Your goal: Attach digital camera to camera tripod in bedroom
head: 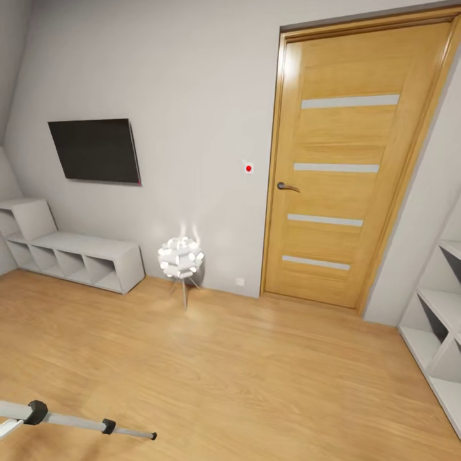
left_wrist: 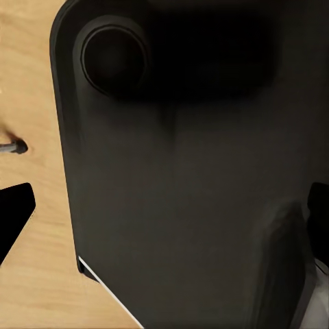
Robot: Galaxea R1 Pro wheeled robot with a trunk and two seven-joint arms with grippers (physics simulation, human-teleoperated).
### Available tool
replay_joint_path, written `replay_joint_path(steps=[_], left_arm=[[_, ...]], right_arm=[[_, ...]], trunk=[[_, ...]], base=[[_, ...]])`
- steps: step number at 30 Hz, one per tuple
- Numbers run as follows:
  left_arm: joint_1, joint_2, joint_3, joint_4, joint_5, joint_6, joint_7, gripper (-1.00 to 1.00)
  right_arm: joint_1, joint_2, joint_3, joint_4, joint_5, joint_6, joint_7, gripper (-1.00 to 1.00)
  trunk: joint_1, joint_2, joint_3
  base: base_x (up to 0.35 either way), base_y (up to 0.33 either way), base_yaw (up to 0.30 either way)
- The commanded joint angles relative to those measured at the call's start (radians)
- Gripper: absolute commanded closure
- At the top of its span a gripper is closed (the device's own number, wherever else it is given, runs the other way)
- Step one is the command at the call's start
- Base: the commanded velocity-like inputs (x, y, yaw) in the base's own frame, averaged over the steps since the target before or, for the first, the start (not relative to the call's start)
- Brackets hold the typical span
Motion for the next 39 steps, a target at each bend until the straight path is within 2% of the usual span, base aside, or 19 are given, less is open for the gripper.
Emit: replay_joint_path(steps=[1,16,25,39], left_arm=[[0.0,0.0,0.0,-0.001,0.0,0.0,0.0,-1.0],[0.0,0.0,0.0,-0.001,0.0,0.0,0.0,-1.0],[0.0,0.0,0.001,-0.001,0.0,0.0,0.0,-1.0],[0.001,0.0,0.0,-0.001,0.0,0.0,0.0,-1.0]], right_arm=[[0.0,0.0,0.0,0.0,0.0,-0.003,0.0,-1.0],[0.0,0.0,0.0,0.0,0.0,-0.003,0.0,-1.0],[0.0,0.0,0.0,0.0,0.0,-0.003,0.0,-1.0],[0.0,0.0,0.0,0.0,0.0,-0.003,0.0,-1.0]], trunk=[[0.0,0.0,-0.001],[0.0,0.0,-0.001],[0.0,0.0,-0.001],[0.0,0.0,-0.001]], base=[[0.096,0.0,0.0],[0.034,0.001,0.0],[0.194,0.077,0.0],[0.025,0.007,0.0]])
